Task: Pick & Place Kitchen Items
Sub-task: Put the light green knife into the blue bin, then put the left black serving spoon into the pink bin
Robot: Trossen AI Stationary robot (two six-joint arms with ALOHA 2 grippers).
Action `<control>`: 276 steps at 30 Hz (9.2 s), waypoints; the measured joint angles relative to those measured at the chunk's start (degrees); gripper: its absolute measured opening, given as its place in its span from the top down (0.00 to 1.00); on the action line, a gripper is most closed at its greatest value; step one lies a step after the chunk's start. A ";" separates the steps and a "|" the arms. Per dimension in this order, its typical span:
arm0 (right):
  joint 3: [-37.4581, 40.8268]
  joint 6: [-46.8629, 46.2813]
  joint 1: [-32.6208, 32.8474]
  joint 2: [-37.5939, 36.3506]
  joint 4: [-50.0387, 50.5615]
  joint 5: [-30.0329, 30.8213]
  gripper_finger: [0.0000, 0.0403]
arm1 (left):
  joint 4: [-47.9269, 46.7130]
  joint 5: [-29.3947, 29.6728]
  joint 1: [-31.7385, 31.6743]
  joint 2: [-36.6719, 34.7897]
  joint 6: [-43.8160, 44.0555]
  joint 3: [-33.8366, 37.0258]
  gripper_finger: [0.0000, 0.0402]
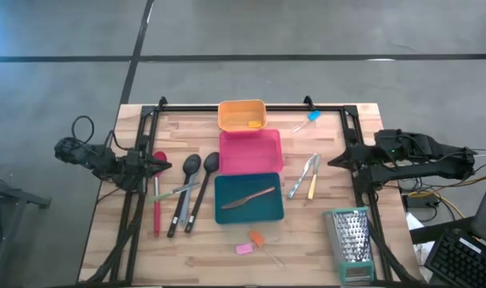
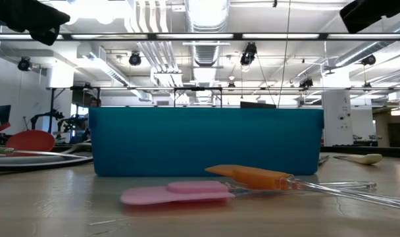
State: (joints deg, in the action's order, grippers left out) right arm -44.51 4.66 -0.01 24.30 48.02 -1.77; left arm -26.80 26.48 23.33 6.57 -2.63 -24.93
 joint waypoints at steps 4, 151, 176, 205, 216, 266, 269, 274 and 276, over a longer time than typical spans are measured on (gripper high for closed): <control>0.00 -2.94 0.00 -3.21 2.47 0.06 0.98 | 0.02 0.00 0.00 0.01 0.04 0.00 0.94; -0.05 -3.07 -0.01 -5.84 2.50 0.34 0.98 | -37.49 -18.51 1.11 73.06 53.37 -12.08 0.86; -0.07 -3.10 -0.02 -5.84 2.49 0.34 0.98 | -16.52 3.42 1.61 73.92 39.16 -41.38 0.86; -0.07 -3.00 0.00 -5.84 2.50 0.34 0.98 | -19.71 -10.89 -7.54 96.98 32.17 -59.97 0.86; -0.07 -3.02 0.00 -5.84 2.50 0.34 0.98 | -20.93 -17.22 -11.62 98.61 32.76 -59.13 0.86; -0.07 -3.12 0.00 -5.84 2.51 0.36 0.98 | -33.02 -26.22 -17.42 108.38 22.91 -69.14 0.61; -0.07 -3.01 0.00 -5.84 2.51 0.36 0.98 | -36.72 -24.18 -16.62 106.95 23.68 -71.75 0.61; -0.07 -3.01 -0.02 -5.84 2.50 0.36 0.98 | -39.80 -20.87 -14.97 102.90 26.50 -72.86 0.61; -0.07 -3.12 -0.02 -5.84 2.55 0.34 0.98 | -40.12 -19.18 -14.20 101.05 28.21 -72.32 0.61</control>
State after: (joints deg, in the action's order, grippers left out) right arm -44.58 1.54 -0.03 18.46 50.57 -1.43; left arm -66.92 7.30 9.13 107.62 25.57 -97.25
